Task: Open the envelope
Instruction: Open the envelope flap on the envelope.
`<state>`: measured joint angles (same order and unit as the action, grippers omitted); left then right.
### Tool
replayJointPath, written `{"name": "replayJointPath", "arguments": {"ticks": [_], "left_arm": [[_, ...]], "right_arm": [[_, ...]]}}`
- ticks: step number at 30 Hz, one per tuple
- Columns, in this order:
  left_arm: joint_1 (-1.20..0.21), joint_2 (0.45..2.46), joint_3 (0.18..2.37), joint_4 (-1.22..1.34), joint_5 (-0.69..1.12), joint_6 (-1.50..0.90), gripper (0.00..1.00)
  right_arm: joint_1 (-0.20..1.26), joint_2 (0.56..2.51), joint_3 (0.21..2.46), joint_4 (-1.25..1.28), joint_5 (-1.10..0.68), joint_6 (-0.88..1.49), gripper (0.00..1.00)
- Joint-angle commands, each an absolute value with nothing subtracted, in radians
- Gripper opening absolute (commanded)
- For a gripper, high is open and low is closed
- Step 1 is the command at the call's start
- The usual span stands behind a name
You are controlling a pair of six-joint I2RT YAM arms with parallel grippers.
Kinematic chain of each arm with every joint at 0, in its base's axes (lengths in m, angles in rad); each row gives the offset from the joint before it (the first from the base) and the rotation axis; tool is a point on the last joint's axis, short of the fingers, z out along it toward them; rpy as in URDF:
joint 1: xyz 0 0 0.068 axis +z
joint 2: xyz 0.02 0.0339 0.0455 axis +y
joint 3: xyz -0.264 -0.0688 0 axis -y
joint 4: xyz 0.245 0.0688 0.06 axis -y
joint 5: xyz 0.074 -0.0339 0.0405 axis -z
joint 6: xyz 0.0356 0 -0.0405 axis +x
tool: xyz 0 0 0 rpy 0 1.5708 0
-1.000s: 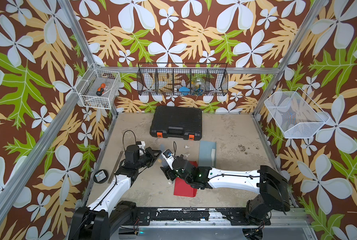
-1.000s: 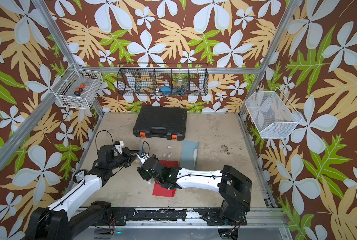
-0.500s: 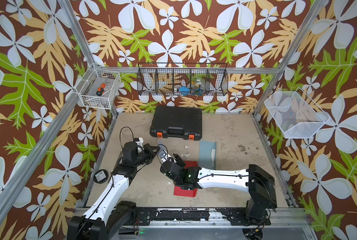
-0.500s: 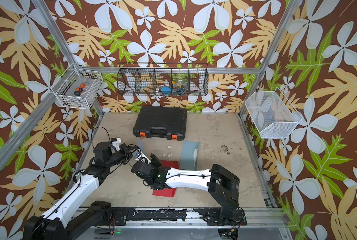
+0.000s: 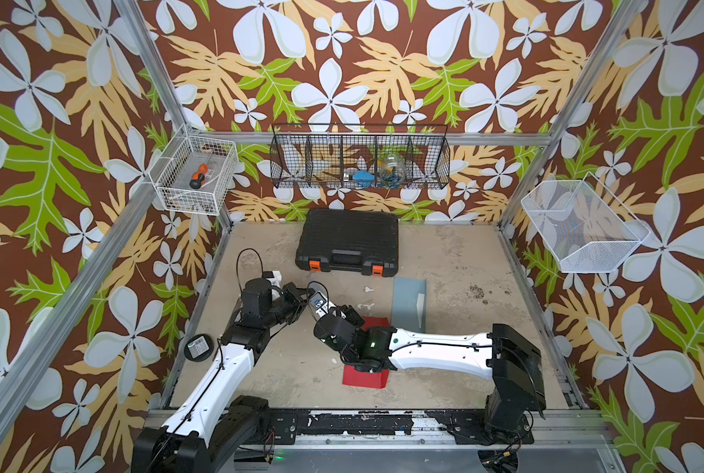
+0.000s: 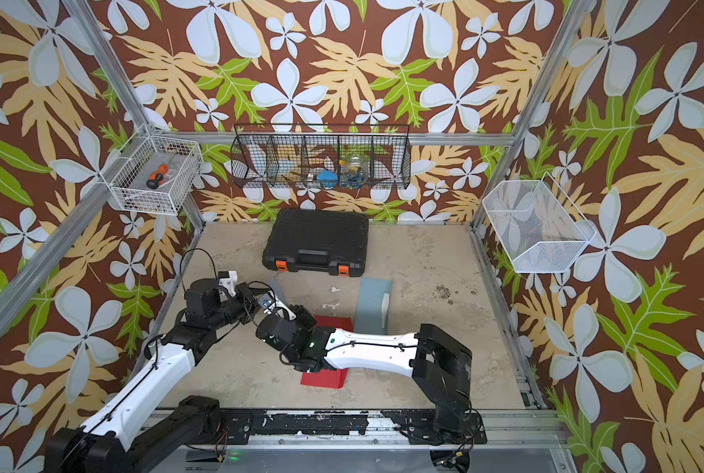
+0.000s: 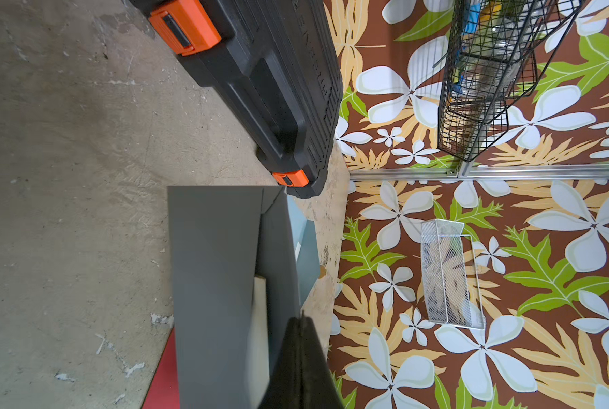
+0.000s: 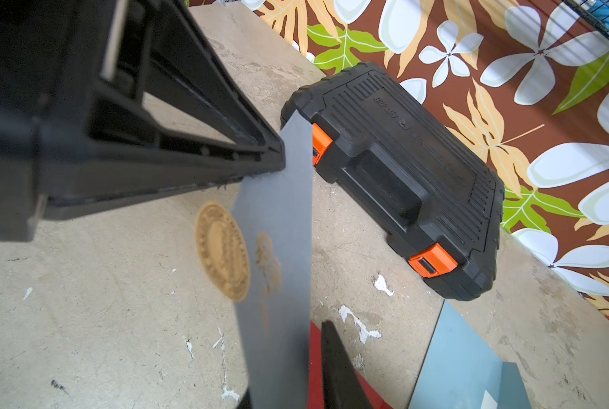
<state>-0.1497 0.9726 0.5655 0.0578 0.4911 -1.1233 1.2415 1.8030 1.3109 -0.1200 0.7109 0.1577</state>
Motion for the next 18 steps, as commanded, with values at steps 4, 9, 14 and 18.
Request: {"name": "replayJointPath", "arguments": {"ticks": [4, 9, 14, 18], "left_arm": [[-0.15, 0.962, 0.574, 0.055, 0.499, -1.103, 0.03], [-0.15, 0.96, 0.584, 0.055, 0.506, -1.089, 0.12], [-0.149, 0.96, 0.598, 0.04, 0.504, -1.061, 0.39], [-0.15, 0.953, 0.642, -0.034, 0.455, -0.97, 0.5]], "right_arm": [[1.242, 1.789, 1.31, -0.13, 0.721, 0.172, 0.05], [1.235, 1.762, 1.294, -0.122, 0.681, 0.185, 0.0], [1.193, 1.704, 1.249, -0.107, 0.581, 0.241, 0.0], [1.102, 1.585, 1.135, -0.013, 0.366, 0.317, 0.0]]}}
